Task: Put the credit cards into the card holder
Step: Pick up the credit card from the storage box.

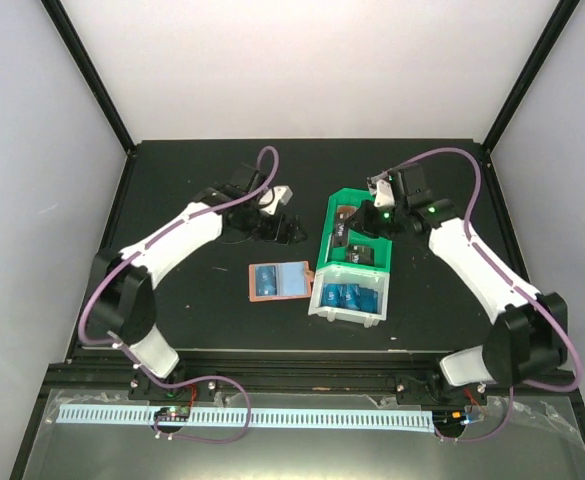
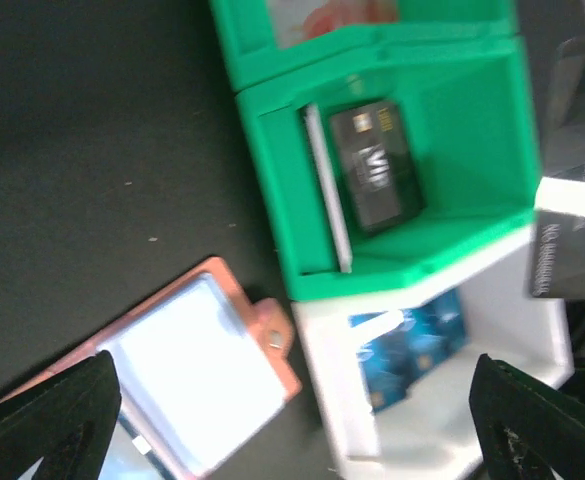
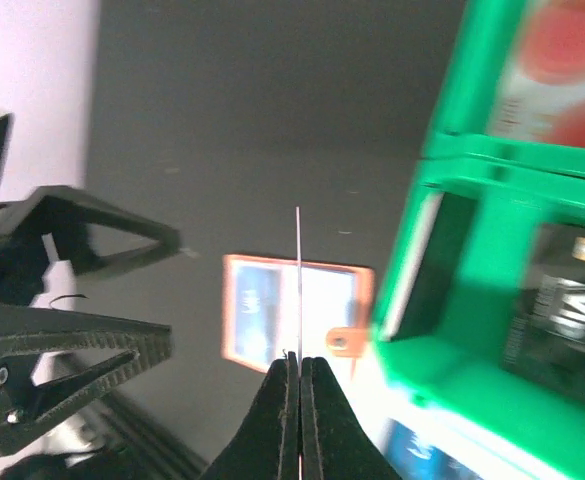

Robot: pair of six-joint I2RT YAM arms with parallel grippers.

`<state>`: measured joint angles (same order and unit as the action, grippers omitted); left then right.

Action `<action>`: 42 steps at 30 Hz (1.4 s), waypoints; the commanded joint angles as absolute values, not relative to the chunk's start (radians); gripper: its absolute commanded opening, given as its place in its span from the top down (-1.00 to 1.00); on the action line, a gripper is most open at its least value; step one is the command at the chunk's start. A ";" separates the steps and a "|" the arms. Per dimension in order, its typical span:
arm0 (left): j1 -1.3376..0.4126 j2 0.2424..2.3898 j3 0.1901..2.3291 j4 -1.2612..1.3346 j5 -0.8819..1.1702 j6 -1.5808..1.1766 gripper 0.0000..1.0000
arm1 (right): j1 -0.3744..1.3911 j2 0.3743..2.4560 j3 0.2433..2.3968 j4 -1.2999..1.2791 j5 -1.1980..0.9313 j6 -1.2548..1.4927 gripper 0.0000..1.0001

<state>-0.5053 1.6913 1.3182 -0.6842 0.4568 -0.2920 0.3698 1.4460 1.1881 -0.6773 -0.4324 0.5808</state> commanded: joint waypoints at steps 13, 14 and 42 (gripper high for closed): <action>-0.482 1.140 0.785 -0.052 0.909 -0.833 -0.85 | 0.503 1.248 0.812 0.158 -0.978 0.872 0.98; -0.483 1.120 0.744 -0.004 0.913 -0.863 -0.79 | 0.510 1.244 0.788 0.196 -0.984 0.888 0.98; -0.536 1.052 0.449 0.324 0.817 -0.984 0.97 | 0.558 1.203 0.625 0.162 -0.858 0.807 0.34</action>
